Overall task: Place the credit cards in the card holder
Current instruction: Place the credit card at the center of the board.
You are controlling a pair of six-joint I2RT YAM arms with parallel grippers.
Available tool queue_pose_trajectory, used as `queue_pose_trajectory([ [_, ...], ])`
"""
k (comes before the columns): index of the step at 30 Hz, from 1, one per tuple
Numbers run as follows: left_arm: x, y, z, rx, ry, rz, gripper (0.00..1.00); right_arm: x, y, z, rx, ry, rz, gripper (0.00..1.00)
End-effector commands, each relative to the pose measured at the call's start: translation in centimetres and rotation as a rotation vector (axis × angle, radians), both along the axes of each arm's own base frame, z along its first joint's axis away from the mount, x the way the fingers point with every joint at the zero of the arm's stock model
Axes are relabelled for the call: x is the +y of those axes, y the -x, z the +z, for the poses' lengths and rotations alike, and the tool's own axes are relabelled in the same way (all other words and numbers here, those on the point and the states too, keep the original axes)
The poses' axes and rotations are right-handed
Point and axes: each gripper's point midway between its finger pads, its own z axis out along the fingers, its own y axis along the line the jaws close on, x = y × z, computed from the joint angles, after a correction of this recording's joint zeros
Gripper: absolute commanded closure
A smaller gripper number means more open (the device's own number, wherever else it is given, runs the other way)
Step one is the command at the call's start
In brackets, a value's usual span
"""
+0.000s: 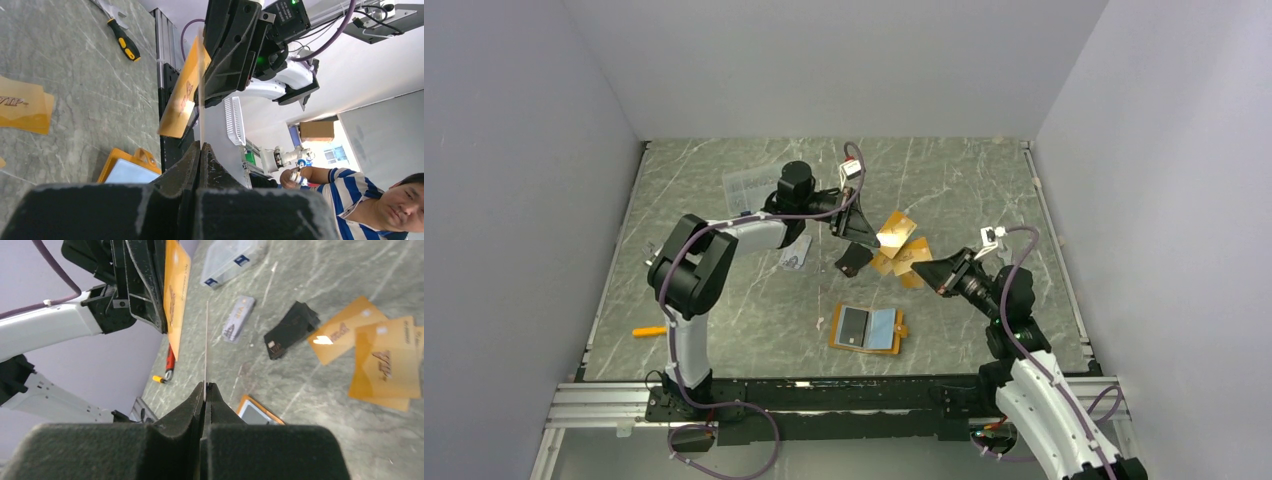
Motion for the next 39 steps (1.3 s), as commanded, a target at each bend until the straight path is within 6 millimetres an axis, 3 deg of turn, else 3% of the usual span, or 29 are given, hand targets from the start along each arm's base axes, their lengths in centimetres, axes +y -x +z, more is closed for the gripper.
queue_pose_trajectory([
  [1,-0.4,-1.2,-0.5,0.002,0.014,0.020,1.00,-1.6,0.3,-1.9,0.053,0.056,-0.085,1.00],
  [7,-2.4,-3.0,-4.4,0.011,-0.090,0.070,1.00,-2.7,2.2,-4.1,0.160,0.112,-0.125,1.00],
  [15,-4.8,-4.7,-12.7,-0.005,-0.316,0.157,1.00,-3.6,4.6,-3.5,0.202,0.148,-0.136,1.00],
  [18,-5.4,-5.2,-14.9,-0.053,-0.398,0.182,1.00,-3.3,4.7,-3.6,0.215,0.134,-0.123,1.00],
  [24,-6.2,-4.2,-18.6,-0.081,-0.550,0.181,0.99,-3.0,4.1,-3.1,0.204,0.125,-0.111,1.00],
  [26,-5.7,-4.3,-19.1,-0.080,-0.576,0.194,0.88,-2.8,4.0,-2.9,0.200,0.131,-0.100,1.00],
  [27,-5.4,-4.3,-19.2,-0.080,-0.588,0.198,0.76,-2.8,4.0,-2.8,0.199,0.133,-0.094,1.00],
  [28,-5.1,-4.5,-19.2,-0.086,-0.599,0.208,0.55,-2.7,4.0,-2.8,0.201,0.137,-0.088,1.00],
  [29,-4.8,-4.5,-18.8,-0.098,-0.601,0.214,0.12,-2.6,4.0,-2.9,0.205,0.139,-0.080,1.00],
  [30,-4.7,-4.5,-18.2,-0.109,-0.591,0.216,0.03,-2.5,4.0,-3.0,0.208,0.139,-0.072,1.00],
  [34,-4.1,-4.4,-13.5,-0.210,-0.520,0.208,0.01,-1.8,3.9,-3.0,0.217,0.141,-0.026,1.00],
  [39,-2.7,-3.4,-6.7,-0.304,-0.404,0.186,0.01,-0.7,3.7,-1.2,0.162,0.133,0.061,1.00],
])
